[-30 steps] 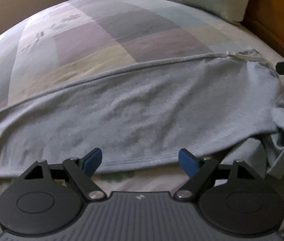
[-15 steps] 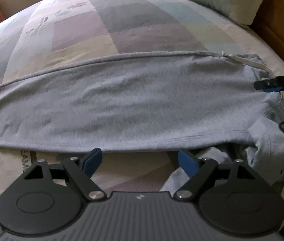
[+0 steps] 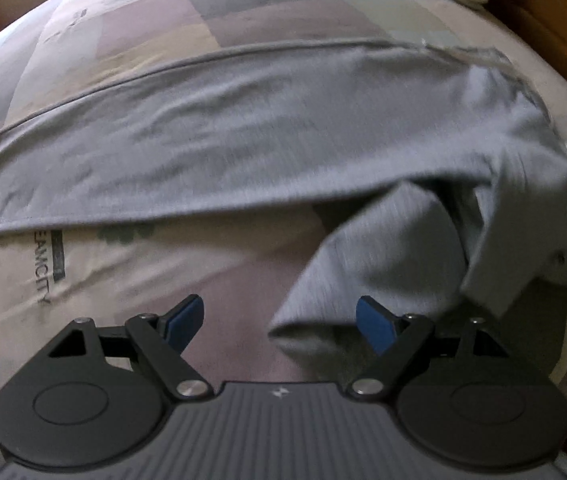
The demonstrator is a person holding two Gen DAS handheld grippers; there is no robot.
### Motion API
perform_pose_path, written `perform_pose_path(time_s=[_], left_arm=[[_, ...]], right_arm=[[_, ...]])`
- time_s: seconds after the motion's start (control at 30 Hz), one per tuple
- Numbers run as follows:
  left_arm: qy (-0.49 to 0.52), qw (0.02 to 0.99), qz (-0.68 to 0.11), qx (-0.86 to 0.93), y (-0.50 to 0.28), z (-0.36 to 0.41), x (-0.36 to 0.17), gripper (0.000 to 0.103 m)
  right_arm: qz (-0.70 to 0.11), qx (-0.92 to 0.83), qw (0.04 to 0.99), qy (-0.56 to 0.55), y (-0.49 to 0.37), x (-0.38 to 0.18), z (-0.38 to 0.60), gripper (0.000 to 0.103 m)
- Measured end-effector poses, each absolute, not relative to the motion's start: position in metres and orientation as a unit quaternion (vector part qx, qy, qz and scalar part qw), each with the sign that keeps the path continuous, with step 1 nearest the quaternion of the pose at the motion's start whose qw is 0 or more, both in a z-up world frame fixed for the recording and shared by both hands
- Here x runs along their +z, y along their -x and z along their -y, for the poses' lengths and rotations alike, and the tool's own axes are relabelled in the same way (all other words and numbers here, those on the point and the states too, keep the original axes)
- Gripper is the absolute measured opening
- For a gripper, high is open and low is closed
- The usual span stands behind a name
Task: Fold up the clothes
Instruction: 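Move the left gripper to the bunched grey hoodie and grasp its edge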
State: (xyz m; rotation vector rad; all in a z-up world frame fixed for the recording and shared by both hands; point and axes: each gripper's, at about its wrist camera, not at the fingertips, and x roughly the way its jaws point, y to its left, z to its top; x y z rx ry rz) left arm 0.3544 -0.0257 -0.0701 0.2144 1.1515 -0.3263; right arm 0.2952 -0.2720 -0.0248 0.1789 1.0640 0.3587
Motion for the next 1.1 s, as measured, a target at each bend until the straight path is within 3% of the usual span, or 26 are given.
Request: perform_pose_path(time_s=[0.17,0.33,0.53,0.77,1.1], left_arm=[[-0.086,0.791,-0.575,-0.19,-0.334,0.023,-0.092,0.084],[-0.115,0.792,-0.562,-0.209,-0.329,0.023,-0.103,0.084],[-0.103,0.797,-0.55,-0.226,-0.353,0.006,-0.1,0.084],[-0.066,0.824,-0.528,-0.196,-0.391,-0.018,-0.088,0.084],[-0.047,0.822,-0.543,-0.163,-0.419,-0.019,-0.109,0.084]], right_arm=[[-0.543,0.278,0.789,-0.07,-0.274,-0.043,0.204,0.103],[-0.56,0.318,0.763,-0.053,-0.286,-0.071,0.152,0.103],[-0.545,0.34,0.767,-0.009,-0.31,-0.056,0.131,0.103],[-0.487,0.311,0.814,-0.057,-0.365,-0.013,0.158,0.103],[-0.491,0.208,0.837,-0.12,-0.428,-0.047,0.198,0.103]])
